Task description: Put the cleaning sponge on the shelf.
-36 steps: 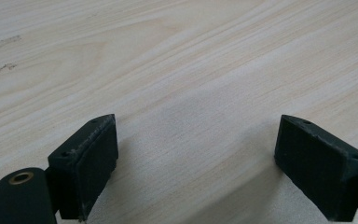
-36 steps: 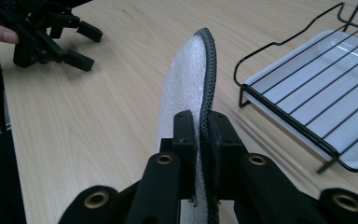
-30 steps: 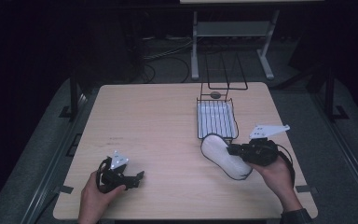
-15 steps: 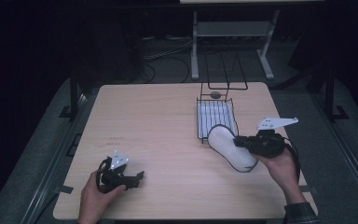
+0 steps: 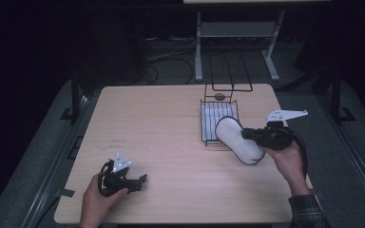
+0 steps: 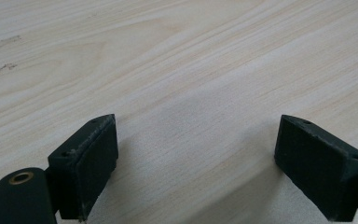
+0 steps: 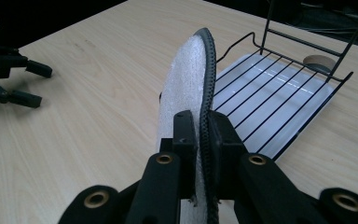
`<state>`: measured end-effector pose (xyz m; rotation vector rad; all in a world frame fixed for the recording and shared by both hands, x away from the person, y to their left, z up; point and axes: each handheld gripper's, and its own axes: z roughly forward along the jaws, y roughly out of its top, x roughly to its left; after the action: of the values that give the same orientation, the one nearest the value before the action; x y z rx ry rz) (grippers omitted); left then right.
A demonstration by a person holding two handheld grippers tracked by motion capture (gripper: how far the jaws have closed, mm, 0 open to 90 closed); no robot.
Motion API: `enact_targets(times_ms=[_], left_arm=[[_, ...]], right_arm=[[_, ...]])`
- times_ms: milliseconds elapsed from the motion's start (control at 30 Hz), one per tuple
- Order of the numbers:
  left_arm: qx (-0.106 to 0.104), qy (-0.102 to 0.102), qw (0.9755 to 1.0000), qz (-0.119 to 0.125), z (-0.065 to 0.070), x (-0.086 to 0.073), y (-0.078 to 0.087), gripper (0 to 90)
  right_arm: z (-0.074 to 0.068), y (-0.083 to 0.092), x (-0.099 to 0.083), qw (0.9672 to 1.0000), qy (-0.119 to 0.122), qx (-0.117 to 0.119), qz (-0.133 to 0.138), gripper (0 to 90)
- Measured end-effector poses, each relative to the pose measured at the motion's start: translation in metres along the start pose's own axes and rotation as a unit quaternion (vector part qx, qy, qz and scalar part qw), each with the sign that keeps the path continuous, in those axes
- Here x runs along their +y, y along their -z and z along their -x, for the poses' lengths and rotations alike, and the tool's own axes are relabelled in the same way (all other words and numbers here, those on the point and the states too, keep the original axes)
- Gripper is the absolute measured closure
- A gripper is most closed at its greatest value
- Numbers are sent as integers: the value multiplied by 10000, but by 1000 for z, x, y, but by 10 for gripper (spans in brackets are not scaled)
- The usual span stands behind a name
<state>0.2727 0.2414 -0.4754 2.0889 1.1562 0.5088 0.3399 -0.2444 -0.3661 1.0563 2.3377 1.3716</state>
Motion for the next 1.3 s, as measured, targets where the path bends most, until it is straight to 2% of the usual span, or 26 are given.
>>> enact_targets(times_ms=[467, 867, 1100, 1300], left_arm=[[0, -25, 10000, -13, 0, 0, 0, 126], [-3, -14, 10000, -12, 0, 0, 0, 126], [-3, -18, 10000, -11, 0, 0, 0, 126], [-4, -17, 10000, -12, 0, 0, 0, 126]], right_arm=[[19, -14, 20, 9999, -121, -84, 75, 826], [29, -28, 38, 9996, -172, -158, 142, 826], [36, -39, 44, 9992, -239, -235, 236, 825], [44, -53, 45, 9987, -388, -222, 249, 825]])
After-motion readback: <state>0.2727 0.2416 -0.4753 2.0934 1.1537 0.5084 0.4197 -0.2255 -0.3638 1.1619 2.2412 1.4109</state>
